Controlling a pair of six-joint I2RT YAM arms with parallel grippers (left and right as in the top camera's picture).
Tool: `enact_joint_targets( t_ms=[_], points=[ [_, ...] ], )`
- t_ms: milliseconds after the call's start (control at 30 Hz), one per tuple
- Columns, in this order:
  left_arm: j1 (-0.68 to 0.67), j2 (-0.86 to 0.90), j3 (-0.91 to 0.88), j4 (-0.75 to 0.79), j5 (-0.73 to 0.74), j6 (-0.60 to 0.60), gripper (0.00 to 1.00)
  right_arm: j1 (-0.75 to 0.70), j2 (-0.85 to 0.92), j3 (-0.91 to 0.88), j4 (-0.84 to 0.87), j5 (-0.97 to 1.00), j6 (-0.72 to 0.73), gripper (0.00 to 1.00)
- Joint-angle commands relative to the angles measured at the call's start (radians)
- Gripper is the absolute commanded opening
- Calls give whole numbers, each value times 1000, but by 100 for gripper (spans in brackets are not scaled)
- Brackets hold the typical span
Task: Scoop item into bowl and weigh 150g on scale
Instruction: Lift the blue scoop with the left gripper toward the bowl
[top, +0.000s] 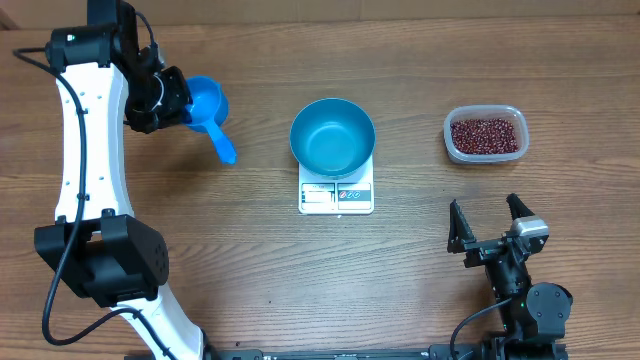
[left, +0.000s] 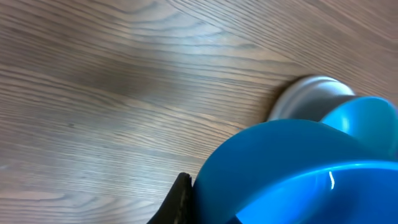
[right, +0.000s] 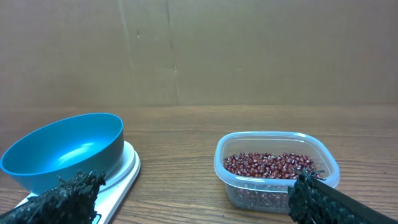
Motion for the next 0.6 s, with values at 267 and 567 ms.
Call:
enact_joint_targets(
  t_ms=[267, 567],
  points=[
    [-28, -1, 25, 14, 182, -152, 4, -1, -8, -11, 5, 5, -8, 100],
    [-262, -1, 25, 32, -206, -433, 4, -1, -8, -11, 5, 5, -8, 100]
  ],
)
